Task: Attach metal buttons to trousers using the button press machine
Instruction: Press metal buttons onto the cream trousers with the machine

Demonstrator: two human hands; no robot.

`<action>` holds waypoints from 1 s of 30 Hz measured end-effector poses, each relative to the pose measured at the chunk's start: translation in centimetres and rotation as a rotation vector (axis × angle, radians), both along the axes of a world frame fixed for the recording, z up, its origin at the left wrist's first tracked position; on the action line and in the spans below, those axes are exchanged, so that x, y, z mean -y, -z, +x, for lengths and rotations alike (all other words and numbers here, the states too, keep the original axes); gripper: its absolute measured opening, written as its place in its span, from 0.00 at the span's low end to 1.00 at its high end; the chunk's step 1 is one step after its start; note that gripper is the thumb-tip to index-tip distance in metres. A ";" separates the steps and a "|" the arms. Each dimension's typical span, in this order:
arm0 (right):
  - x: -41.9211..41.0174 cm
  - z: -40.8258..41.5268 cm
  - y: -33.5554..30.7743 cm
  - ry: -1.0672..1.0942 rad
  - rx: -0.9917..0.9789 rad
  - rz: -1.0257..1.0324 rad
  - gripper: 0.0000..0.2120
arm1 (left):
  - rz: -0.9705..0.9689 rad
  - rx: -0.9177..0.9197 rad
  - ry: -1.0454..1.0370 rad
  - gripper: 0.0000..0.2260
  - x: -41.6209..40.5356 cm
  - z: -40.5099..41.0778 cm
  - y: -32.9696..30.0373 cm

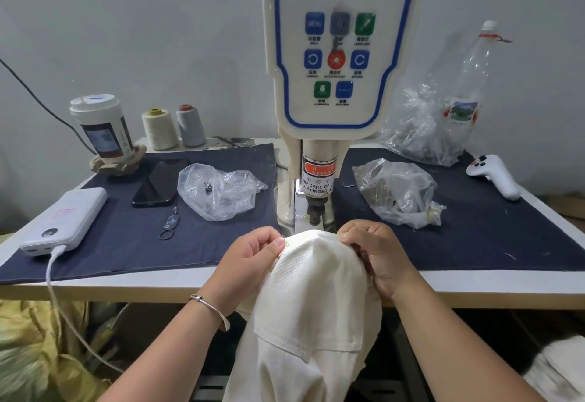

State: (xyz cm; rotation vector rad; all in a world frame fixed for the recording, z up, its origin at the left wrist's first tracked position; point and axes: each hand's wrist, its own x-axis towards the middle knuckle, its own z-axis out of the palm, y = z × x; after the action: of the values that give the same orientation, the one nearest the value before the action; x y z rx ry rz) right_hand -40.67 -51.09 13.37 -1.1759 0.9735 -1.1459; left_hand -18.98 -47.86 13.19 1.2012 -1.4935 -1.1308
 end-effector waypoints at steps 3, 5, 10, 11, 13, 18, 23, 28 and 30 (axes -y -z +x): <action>0.0 -0.1 0.0 -0.003 0.003 -0.001 0.05 | -0.004 0.017 -0.008 0.15 0.2 0.1 0.3; 0.0 -0.2 0.1 -0.014 0.005 -0.006 0.05 | -0.006 0.028 -0.007 0.15 0.2 0.2 0.4; 0.1 -0.2 0.5 -0.024 0.027 -0.010 0.04 | -0.019 0.039 0.006 0.11 0.2 0.2 0.5; 0.2 -0.2 0.5 -0.024 0.025 -0.010 0.04 | -0.023 0.043 0.005 0.11 0.2 0.2 0.5; 0.1 -0.2 0.5 -0.021 0.021 -0.010 0.04 | -0.030 0.059 0.000 0.11 0.2 0.2 0.5; -0.3 -0.1 0.1 -0.011 -0.004 -0.021 0.05 | -0.030 0.081 -0.013 0.12 -0.1 0.1 0.3; -0.6 0.2 -0.7 -0.002 0.011 -0.008 0.05 | -0.032 0.092 -0.045 0.13 -0.3 -0.2 0.0; -1.6 0.2 -3.0 0.030 0.036 -0.050 0.05 | -0.091 0.045 -0.053 0.12 -1.3 -0.6 -1.7; -2.8 -0.1 -4.0 0.003 0.047 -0.081 0.04 | -0.104 -0.018 -0.023 0.12 -2.3 -0.6 -2.4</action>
State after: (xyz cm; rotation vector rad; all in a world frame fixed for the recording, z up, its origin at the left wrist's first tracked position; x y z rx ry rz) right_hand -40.77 -48.27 17.40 -1.2072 0.9009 -1.2198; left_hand -19.58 -45.58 15.55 1.1313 -1.5030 -1.0330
